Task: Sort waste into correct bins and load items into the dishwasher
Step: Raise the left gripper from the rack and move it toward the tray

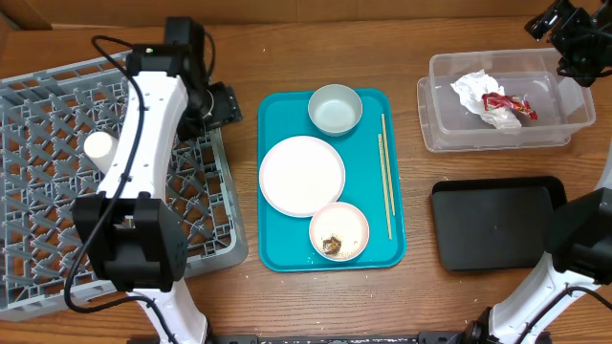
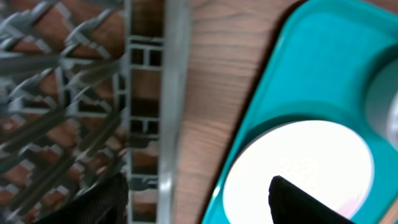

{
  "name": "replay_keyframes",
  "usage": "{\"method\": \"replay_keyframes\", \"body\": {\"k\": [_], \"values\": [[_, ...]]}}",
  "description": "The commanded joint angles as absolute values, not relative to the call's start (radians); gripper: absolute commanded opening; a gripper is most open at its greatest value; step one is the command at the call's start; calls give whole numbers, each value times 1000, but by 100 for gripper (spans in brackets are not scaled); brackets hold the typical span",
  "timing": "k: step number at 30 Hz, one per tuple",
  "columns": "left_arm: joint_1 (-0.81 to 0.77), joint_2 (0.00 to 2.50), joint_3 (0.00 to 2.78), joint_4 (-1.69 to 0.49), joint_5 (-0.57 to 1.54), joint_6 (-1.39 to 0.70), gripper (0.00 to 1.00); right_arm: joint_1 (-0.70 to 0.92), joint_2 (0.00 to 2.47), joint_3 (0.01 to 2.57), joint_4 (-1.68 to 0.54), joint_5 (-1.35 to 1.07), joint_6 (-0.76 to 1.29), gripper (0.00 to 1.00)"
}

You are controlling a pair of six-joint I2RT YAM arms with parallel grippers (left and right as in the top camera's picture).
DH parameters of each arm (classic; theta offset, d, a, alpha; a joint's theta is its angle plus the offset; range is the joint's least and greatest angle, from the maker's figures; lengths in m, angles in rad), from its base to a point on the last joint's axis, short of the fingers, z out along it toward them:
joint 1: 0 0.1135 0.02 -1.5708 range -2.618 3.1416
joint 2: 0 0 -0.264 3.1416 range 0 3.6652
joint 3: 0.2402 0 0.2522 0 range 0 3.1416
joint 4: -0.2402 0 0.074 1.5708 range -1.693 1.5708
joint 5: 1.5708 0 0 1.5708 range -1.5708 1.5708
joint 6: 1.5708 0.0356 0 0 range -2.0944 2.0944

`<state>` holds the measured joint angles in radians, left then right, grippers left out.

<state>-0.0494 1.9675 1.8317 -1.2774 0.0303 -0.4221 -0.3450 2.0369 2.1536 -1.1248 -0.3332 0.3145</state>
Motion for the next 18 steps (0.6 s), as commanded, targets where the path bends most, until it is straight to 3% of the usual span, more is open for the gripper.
{"method": "replay_keyframes", "body": {"k": [1, 5, 11, 15, 18], "values": [[-53, 1969, 1852, -1311, -57, -479, 68, -342, 1989, 2160, -1120, -330, 319, 100], [-56, 1969, 1840, -1338, -14, -479, 57, -342, 1989, 2160, -1120, -330, 318, 100], [-75, 1969, 1770, -1325, 2, -480, 56, -342, 1989, 2160, -1120, -330, 318, 100], [-94, 1969, 1708, -1291, 4, -480, 46, -342, 1989, 2160, -1120, -330, 318, 100], [-102, 1969, 1664, -1273, 3, -498, 45, -342, 1989, 2160, -1120, -330, 318, 100]]}}
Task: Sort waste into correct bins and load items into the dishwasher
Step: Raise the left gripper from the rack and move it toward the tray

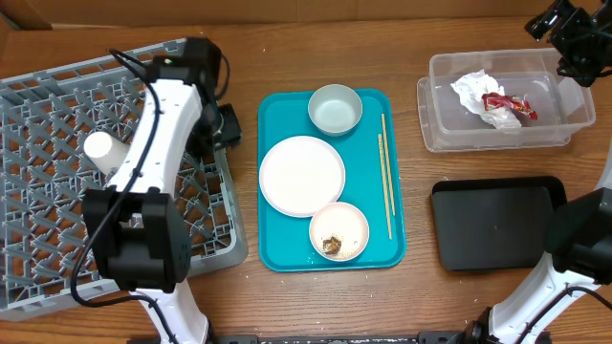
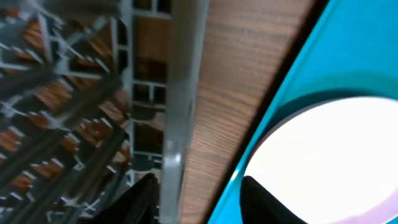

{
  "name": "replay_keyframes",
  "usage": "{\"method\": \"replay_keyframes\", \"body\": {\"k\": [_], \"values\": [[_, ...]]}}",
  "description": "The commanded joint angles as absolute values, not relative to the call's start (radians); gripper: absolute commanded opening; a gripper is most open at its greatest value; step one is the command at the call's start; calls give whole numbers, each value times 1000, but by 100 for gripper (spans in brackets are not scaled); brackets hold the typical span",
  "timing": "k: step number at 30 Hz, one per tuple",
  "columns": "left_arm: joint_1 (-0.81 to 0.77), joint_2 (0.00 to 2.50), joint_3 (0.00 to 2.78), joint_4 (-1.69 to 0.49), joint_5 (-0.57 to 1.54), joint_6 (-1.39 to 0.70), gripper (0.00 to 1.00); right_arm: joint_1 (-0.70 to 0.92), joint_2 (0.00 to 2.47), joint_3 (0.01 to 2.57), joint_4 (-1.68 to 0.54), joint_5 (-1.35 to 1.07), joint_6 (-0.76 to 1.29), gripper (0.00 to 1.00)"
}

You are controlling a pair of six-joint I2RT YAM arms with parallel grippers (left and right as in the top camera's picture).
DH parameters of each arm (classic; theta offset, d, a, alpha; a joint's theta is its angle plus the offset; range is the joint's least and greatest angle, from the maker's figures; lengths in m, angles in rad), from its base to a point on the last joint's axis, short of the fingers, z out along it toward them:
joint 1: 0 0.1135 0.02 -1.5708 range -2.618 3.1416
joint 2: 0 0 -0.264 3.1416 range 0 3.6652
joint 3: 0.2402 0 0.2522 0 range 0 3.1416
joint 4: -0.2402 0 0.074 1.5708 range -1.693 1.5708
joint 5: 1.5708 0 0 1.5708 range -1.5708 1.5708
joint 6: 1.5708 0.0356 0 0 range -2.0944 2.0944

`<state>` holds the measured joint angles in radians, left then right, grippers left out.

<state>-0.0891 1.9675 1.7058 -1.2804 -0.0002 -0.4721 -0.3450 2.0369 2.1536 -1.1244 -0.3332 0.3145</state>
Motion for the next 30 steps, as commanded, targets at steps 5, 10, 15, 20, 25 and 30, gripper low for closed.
{"method": "replay_keyframes", "body": {"k": [5, 10, 15, 20, 25, 30], "values": [[-102, 1969, 1631, -1262, -4, -506, 42, -342, 1989, 2160, -1120, -330, 318, 100], [-102, 1969, 1631, -1270, -11, -505, 37, -342, 1989, 2160, -1120, -330, 318, 100], [-102, 1969, 1631, -1283, -10, -505, 25, -342, 1989, 2160, -1120, -330, 318, 100], [-102, 1969, 1628, -1313, -10, -502, 25, -342, 1989, 2160, -1120, -330, 319, 100], [-102, 1969, 1609, -1338, -10, -498, 26, -342, 1989, 2160, -1120, -330, 319, 100], [-102, 1969, 1568, -1361, -11, -479, 23, -342, 1989, 2160, -1120, -330, 319, 100]]}}
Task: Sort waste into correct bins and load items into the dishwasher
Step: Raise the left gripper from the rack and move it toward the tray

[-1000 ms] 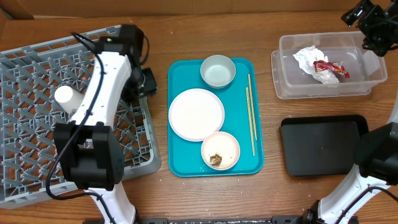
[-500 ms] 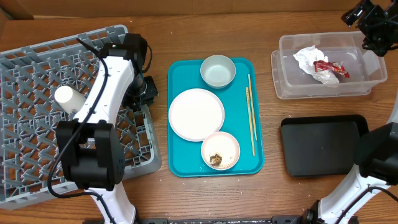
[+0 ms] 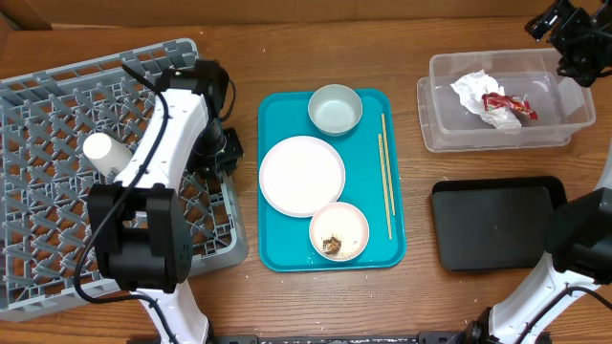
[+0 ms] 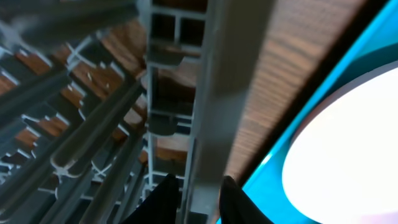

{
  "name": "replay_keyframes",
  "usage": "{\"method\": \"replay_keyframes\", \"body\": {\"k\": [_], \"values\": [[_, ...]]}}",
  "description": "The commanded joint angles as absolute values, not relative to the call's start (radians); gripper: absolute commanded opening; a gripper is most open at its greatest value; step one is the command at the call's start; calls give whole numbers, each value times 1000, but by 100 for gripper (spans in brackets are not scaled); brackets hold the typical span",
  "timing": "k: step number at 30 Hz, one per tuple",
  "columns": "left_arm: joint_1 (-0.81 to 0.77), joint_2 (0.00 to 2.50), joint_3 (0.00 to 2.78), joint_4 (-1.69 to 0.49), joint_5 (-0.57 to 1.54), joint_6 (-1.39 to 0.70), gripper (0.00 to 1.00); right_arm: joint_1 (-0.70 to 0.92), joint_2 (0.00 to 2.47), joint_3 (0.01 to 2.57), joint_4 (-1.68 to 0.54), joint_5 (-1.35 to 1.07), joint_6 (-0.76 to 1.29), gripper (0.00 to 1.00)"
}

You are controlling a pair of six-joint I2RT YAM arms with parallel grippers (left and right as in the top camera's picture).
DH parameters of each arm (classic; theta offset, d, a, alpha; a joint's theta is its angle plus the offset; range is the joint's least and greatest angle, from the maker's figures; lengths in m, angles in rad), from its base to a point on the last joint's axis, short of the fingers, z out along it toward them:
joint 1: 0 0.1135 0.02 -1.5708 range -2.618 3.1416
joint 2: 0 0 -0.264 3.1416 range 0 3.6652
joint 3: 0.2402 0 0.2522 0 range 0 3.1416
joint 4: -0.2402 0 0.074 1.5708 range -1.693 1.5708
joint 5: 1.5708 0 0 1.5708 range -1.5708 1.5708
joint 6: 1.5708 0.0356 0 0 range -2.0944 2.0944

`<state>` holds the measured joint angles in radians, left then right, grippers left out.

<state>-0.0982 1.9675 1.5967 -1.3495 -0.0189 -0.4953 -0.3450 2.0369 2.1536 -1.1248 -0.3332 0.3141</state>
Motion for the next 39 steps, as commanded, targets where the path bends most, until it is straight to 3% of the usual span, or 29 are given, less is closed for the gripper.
{"method": "replay_keyframes", "body": {"k": [1, 7, 18, 32, 39], "values": [[-102, 1969, 1561, -1361, -11, -472, 22, -342, 1989, 2160, -1120, -330, 318, 100], [-101, 1969, 1542, -1385, -52, -468, 22, -342, 1989, 2160, -1120, -330, 318, 100], [-88, 1969, 1542, -1482, -176, -481, 35, -342, 1989, 2160, -1120, -330, 318, 100], [-78, 1969, 1542, -1619, -332, -604, 36, -342, 1989, 2160, -1120, -330, 318, 100], [-78, 1969, 1549, -1580, -339, -625, 36, -342, 1989, 2160, -1120, -330, 318, 100]]}}
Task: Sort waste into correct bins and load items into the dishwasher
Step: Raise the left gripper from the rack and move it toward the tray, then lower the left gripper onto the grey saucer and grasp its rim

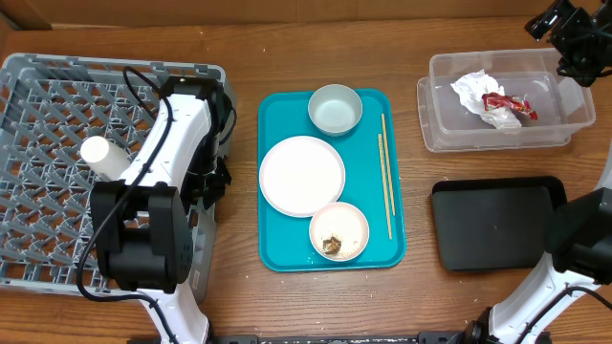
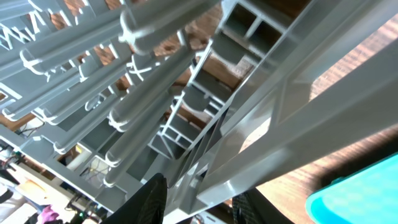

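The grey dish rack point(image 1: 57, 229) lies square on the left of the table, with a white cup point(image 1: 96, 150) in it. My left gripper point(image 1: 214, 180) is shut on the rack's right rim point(image 2: 292, 124), with one dark finger point(image 2: 152, 199) on either side of the wall. A teal tray point(image 1: 277, 250) holds a white plate point(image 1: 301, 175), a grey-blue bowl point(image 1: 335, 108), a pink bowl point(image 1: 339, 231) with food scraps and chopsticks point(image 1: 385, 172). My right gripper point(image 1: 566, 33) hangs at the far right corner above the clear bin; its jaws cannot be made out.
A clear bin point(image 1: 449, 134) with crumpled paper and a red wrapper point(image 1: 502, 103) stands at the back right. A black bin point(image 1: 497, 222) lies in front of it. Only a narrow strip of bare wood separates the rack from the tray.
The rack has turned from a tilted lie to square with the table. My left gripper, still on its right rim, now sits nearer the front.
My left gripper first hovered open by the rack's far right corner, with the rack askew. It then stood lower beside the rim, and after that straddled the rim. Now it grips the rim and the rack lies straight. The right arm has stayed put.
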{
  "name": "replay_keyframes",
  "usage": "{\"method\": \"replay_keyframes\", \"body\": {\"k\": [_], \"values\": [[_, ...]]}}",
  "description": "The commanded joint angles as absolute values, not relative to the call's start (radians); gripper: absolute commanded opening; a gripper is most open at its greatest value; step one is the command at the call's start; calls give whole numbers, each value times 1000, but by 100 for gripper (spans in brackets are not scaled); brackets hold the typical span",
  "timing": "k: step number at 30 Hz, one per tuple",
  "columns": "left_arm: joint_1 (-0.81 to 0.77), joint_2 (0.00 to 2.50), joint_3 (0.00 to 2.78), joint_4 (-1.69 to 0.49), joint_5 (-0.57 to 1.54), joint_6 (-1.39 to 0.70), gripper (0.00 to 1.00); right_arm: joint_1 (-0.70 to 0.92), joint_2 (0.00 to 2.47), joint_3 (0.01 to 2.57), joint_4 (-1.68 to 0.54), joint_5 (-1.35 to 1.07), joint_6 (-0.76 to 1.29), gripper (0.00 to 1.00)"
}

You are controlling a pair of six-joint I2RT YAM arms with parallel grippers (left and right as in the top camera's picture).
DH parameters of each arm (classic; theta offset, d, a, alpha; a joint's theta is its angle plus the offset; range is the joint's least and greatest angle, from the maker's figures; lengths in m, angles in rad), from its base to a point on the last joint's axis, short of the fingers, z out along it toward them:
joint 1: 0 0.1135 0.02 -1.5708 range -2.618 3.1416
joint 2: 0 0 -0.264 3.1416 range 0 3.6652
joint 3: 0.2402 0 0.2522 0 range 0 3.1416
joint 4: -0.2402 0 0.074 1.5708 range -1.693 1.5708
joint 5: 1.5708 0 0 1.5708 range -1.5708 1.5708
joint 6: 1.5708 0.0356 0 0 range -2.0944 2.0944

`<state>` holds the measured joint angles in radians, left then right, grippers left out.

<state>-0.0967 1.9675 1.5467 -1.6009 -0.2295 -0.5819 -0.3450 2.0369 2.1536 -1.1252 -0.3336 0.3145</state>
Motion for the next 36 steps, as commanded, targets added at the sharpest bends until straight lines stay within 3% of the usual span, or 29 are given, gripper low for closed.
{"method": "replay_keyframes", "body": {"k": [1, 8, 20, 29, 36], "values": [[-78, 1969, 1554, -1576, -335, -624, 36, -342, 1989, 2160, -1120, -330, 318, 100], [-79, 1969, 1613, -1488, -188, -517, 31, -342, 1989, 2160, -1120, -330, 318, 100], [-79, 1969, 1721, -1496, -167, -513, 31, -342, 1989, 2160, -1120, -330, 318, 100], [-79, 1968, 1991, -1534, -9, -440, 31, -342, 1989, 2160, -1120, -330, 318, 100], [-137, 1968, 2139, -1478, 258, -326, 28, -342, 1989, 2160, -1120, -330, 318, 100]]}}
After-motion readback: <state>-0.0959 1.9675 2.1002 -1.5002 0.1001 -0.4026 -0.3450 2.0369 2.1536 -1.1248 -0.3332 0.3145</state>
